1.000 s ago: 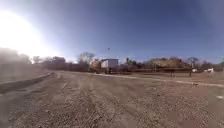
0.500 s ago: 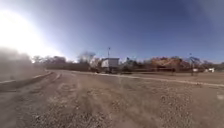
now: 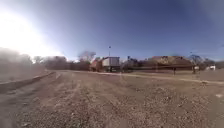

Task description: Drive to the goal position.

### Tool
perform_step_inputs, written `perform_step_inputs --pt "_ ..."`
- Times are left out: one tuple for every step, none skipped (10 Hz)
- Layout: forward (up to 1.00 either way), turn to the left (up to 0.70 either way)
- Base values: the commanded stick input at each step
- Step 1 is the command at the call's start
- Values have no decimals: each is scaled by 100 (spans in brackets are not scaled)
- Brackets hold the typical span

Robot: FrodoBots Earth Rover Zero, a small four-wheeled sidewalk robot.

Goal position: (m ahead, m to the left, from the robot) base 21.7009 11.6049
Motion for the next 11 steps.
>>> perform_step_inputs --pt "50 0" --pt "50 0" --pt "50 0" --pt "50 0" --pt "50 0" --pt "50 0" --pt "50 0" --pt "50 0" --pt "50 0" --pt "50 0" --pt "50 0"
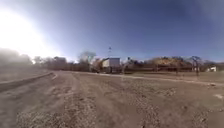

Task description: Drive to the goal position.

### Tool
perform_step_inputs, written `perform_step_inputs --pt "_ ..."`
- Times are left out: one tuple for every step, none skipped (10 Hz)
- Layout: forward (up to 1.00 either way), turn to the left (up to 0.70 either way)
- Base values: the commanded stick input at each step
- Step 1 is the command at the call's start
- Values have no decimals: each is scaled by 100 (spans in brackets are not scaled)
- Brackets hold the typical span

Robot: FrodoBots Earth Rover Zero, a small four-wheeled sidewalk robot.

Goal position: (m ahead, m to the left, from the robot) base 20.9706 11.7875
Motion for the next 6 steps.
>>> perform_step_inputs --pt "50 0" --pt "50 0" --pt "50 0" --pt "50 0" --pt "50 0" --pt "50 0"
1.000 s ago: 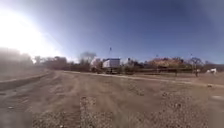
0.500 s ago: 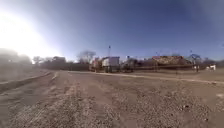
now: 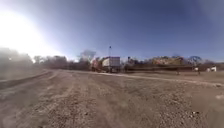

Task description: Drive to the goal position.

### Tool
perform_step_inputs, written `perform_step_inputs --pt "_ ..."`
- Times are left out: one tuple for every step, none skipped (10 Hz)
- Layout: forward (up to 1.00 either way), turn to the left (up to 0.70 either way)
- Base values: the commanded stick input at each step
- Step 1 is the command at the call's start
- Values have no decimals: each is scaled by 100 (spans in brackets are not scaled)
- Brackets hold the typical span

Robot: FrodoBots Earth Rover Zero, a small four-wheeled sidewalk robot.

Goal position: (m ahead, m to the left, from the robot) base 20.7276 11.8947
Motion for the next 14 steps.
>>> perform_step_inputs --pt "50 0" --pt "50 0" --pt "50 0" --pt "50 0" --pt "50 0" --pt "50 0" --pt "50 0" --pt "50 0" --pt "50 0" --pt "50 0" --pt "50 0" --pt "50 0" --pt "50 0" --pt "50 0"
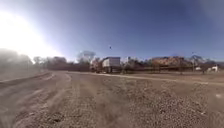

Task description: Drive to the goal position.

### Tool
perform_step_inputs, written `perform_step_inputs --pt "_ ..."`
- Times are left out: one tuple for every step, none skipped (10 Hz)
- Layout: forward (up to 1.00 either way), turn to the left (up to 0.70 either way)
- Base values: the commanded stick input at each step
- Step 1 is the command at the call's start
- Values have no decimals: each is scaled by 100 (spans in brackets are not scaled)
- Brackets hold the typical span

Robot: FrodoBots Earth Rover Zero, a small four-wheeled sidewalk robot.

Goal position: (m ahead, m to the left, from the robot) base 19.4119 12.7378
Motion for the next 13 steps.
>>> perform_step_inputs --pt "50 0" --pt "50 0" --pt "50 8" --pt "50 49" --pt "50 50" --pt "50 50" --pt "50 50" --pt "50 1" --pt "50 0" --pt "50 0" --pt "50 0" --pt "50 0" --pt "50 0"
